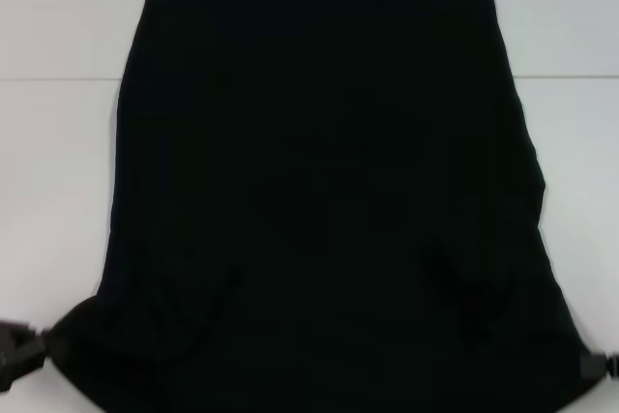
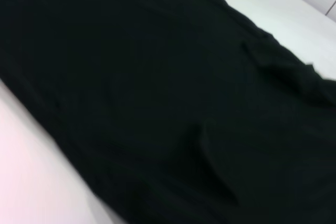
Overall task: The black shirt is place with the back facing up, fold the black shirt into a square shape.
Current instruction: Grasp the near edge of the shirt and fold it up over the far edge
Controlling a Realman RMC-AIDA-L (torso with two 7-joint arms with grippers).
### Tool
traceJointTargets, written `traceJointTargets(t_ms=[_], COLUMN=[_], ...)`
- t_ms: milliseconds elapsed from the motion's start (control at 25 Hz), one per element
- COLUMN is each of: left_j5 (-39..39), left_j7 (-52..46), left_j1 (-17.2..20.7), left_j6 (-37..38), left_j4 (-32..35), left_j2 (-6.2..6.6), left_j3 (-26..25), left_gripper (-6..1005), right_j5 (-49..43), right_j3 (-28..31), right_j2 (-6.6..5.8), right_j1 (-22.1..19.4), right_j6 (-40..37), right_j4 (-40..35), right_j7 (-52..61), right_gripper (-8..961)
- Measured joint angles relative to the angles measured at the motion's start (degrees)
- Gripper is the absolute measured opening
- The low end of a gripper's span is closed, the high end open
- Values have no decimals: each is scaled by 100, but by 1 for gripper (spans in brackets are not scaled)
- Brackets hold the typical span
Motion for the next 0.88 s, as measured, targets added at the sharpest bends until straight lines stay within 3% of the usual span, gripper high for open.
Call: traceJointTargets(t_ms=[160,320,360,600,720,880], left_j5=[-48,-60,-60,-30,-26,-48], left_j7=[-152,-227,-227,-410,-515,-528], left_j1=[-447,-1160,-1160,-2300,-2548,-2794], left_j6=[-202,-849,-849,-2748,-3608,-4709], left_j4=[-241,-899,-899,-2122,-2426,-2825], left_j2=[148,361,361,640,646,622], left_j3=[-3,33,33,166,356,449], left_gripper=[38,38,38,38,38,39], right_j5=[18,24,24,20,24,26], right_j3=[226,489,554,616,595,521], right_j2=[-52,-111,-115,-218,-261,-204], right_j1=[364,832,957,1622,1947,2345], right_j6=[244,708,840,2136,2840,3794], right_j4=[27,60,70,557,916,1221], right_j7=[0,49,63,256,264,290], right_gripper=[57,57,57,57,56,58])
